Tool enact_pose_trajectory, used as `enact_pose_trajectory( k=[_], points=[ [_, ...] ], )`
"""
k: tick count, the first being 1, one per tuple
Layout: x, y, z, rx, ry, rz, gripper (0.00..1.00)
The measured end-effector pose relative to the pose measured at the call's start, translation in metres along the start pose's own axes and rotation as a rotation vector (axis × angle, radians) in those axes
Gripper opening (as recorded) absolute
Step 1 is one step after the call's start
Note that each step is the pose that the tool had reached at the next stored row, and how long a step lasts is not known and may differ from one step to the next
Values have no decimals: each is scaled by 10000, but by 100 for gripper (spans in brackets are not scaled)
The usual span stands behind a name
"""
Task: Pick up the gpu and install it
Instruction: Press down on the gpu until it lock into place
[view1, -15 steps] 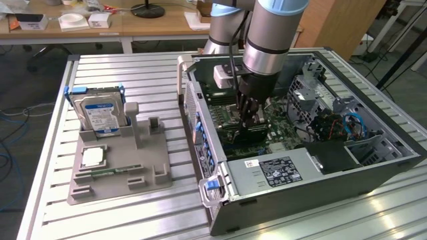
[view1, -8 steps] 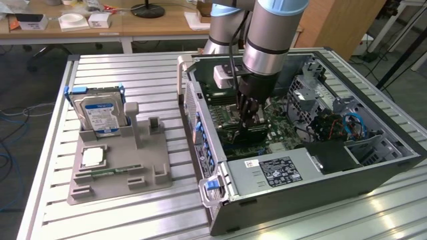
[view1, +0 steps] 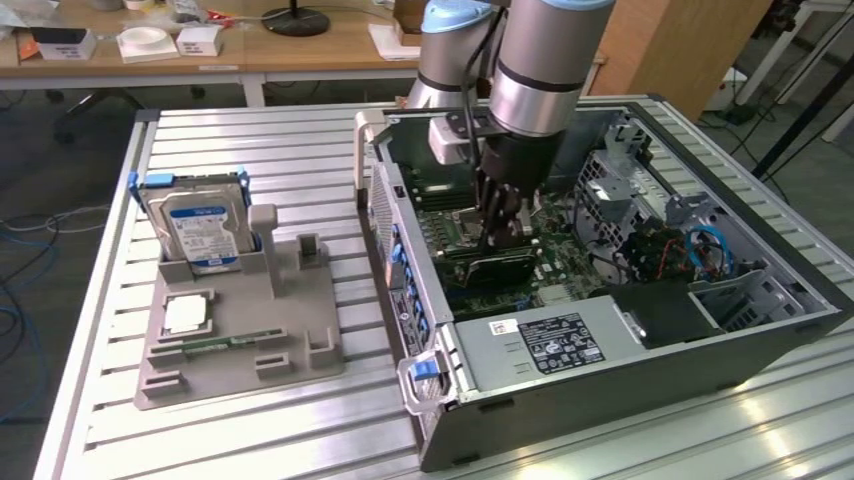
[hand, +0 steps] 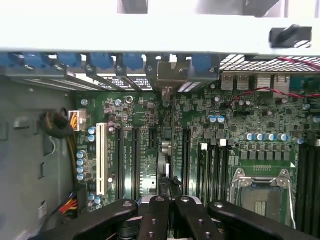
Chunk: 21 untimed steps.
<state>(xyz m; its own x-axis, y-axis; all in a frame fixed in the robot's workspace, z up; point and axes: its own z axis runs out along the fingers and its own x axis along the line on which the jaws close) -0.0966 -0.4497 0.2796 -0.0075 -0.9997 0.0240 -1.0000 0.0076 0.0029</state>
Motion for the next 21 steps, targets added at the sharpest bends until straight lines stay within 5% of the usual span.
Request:
enact_pose_trajectory(
  k=[9, 21],
  points=[
    [-3, 74, -93, 7, 1, 2, 11],
    [0, 362, -142, 7, 3, 9, 11]
  ],
)
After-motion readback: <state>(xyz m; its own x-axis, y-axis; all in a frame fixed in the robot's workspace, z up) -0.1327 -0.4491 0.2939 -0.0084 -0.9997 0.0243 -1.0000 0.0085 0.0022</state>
